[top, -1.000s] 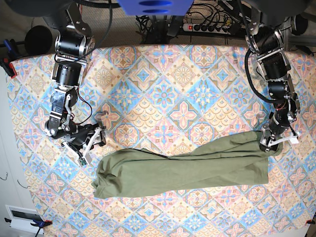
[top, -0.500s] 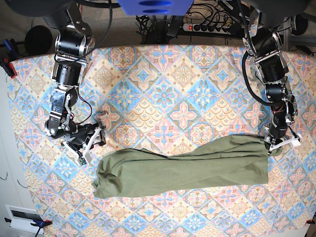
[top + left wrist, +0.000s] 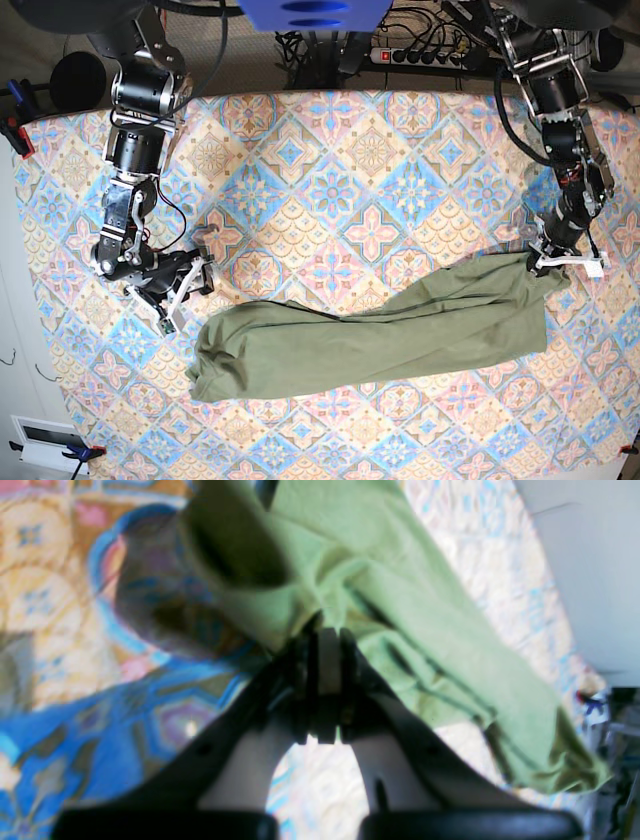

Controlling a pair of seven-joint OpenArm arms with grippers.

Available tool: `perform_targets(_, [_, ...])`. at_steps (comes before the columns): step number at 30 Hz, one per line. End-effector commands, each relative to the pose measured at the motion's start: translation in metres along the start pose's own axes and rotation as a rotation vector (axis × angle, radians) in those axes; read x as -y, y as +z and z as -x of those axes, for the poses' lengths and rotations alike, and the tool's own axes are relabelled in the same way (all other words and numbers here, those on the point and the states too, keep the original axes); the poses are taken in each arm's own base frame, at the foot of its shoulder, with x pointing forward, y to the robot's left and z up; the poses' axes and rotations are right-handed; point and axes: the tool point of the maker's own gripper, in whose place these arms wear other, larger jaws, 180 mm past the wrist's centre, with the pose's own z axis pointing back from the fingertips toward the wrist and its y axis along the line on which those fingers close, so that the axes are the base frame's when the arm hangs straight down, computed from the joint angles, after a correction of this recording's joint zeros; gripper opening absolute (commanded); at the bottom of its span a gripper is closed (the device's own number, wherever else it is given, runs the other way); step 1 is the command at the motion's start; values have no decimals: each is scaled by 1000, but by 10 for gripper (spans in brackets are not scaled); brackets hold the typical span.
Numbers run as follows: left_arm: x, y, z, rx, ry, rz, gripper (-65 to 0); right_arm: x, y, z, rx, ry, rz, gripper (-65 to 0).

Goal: Layout the t-shirt on the table in an organized manner, then fold the t-shirt properly
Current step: 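Release the right gripper and pull the shirt end with the left gripper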

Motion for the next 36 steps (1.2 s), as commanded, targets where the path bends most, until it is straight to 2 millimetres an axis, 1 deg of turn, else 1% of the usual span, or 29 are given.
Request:
perform_targets(1, [1,7,-26,60,-28,8,-650,7,7,-25,67,12,12,-362])
perform_targets(2, [-4,9,-26,60,-24,-3,-650,7,7,-25,66,12,12,-362])
perform_targets(4, [-24,19,-32,87,5,-39,-650,6,7,-26,69,13,11,-362])
perform_targets(6, [-39,26,-35,101,35,-67,-650,7,7,-26,67,14,11,-362])
perform_targets(7, [-45,25,-31,91,46,-78,-646,7,7,-26,67,14,11,-362])
perform_targets(8, [-53,24,-26,77,56,-96,-620,6,7,-26,65,14,10,-362])
perform_targets(10, [-66,22,-15,48,78,-122,-539,6,7,-26,66,16,10,-362])
perform_targets(14, [-79,27,0,18,87,-147,-409,6,7,-26,66,16,10,-362])
perform_targets(20, [-89,33,9,4,98,-164,-230,6,8,-27,69,19,12,-362])
perform_targets(21, [-91,35,10,7,113,-160,-209,6,8,-26,67,19,12,-362])
perform_targets(22, [-92,37,4,24,145,-146,-188,6,8,-26,67,19,12,-362])
perform_targets(24, [-104,48,0,56,203,-152,-180,6,8,-26,67,19,12,-362])
perform_targets(26, [-110,55,-6,82,239,-149,-180,6,8,-26,67,19,12,-362])
perform_targets(32, [-122,66,-22,141,273,-163,-180,6,8,-26,67,19,12,-362])
perform_targets(36, [-122,66,-24,150,282,-160,-180,6,8,-26,67,19,12,-362])
